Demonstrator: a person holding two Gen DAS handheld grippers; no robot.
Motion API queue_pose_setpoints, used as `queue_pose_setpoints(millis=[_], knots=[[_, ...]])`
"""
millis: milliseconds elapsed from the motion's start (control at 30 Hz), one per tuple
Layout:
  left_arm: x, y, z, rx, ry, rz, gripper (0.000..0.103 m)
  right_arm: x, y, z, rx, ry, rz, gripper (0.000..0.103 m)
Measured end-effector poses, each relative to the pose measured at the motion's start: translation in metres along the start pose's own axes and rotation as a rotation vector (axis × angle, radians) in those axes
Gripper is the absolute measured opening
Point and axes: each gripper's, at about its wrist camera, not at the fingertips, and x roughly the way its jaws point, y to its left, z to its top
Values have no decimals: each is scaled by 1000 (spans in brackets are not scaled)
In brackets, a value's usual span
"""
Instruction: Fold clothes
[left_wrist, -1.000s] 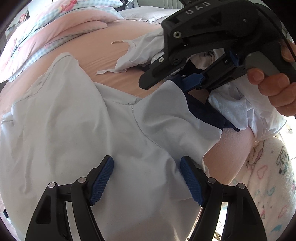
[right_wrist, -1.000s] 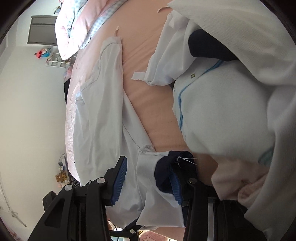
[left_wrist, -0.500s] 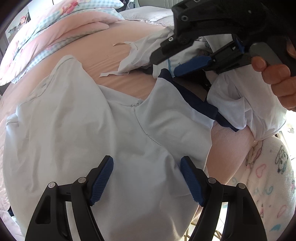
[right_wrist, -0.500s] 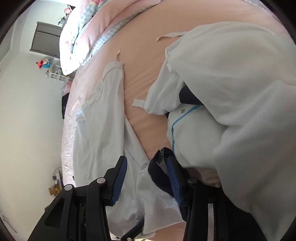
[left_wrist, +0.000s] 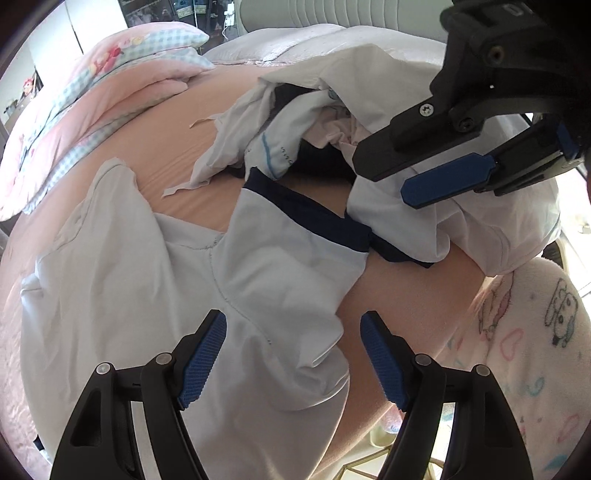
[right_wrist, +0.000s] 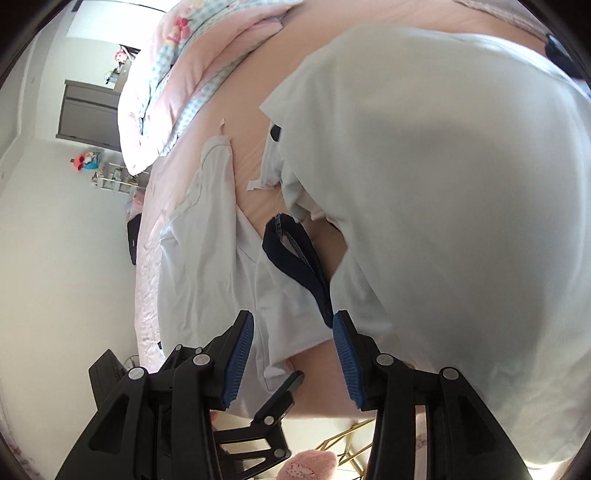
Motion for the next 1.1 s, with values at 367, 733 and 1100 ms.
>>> queue_pose_setpoints(millis=[367,733,1100], knots=[[10,-15,16,102,1,49,74,2,-18,-19,64,0,32,45],[17,12,28,-71,2,-11,16,0,-22,-27,103,-32,93,54],[15,87,22,-488,9,-356,5,21,-9,-37,79,-26,75,56]])
